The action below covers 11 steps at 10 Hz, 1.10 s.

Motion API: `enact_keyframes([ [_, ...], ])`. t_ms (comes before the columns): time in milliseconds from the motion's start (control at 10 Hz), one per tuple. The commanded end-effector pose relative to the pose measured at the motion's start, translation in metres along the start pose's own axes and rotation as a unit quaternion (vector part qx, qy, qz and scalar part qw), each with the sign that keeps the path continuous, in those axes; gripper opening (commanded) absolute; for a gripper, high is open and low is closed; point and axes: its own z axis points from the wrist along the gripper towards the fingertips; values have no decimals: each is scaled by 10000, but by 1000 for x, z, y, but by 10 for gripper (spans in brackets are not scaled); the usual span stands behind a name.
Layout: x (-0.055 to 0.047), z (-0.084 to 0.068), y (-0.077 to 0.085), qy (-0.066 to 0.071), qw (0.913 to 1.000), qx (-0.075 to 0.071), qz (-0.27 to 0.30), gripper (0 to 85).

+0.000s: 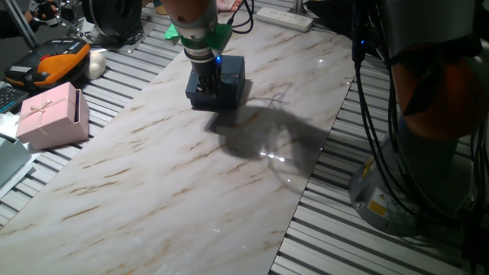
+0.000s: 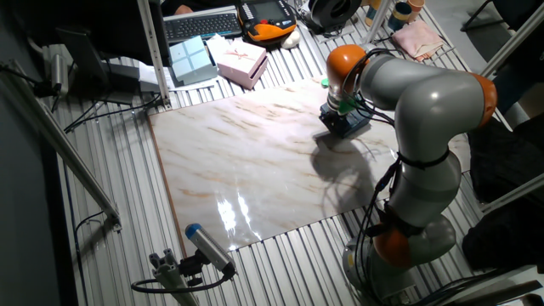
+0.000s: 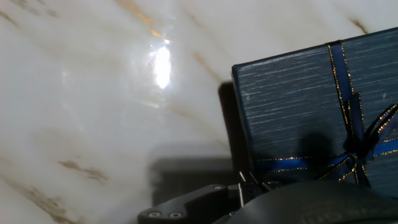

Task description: Slide the outer casing onto the gift box

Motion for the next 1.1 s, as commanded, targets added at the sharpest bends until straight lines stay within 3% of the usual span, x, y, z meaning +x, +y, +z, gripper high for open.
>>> enact_keyframes([
  [0,0,-2,1,3,10000,0,23,0],
  [300,3,8,5,-117,9999,70,97,0],
  [1000,4,8,-11,-112,9999,29,-98,0],
])
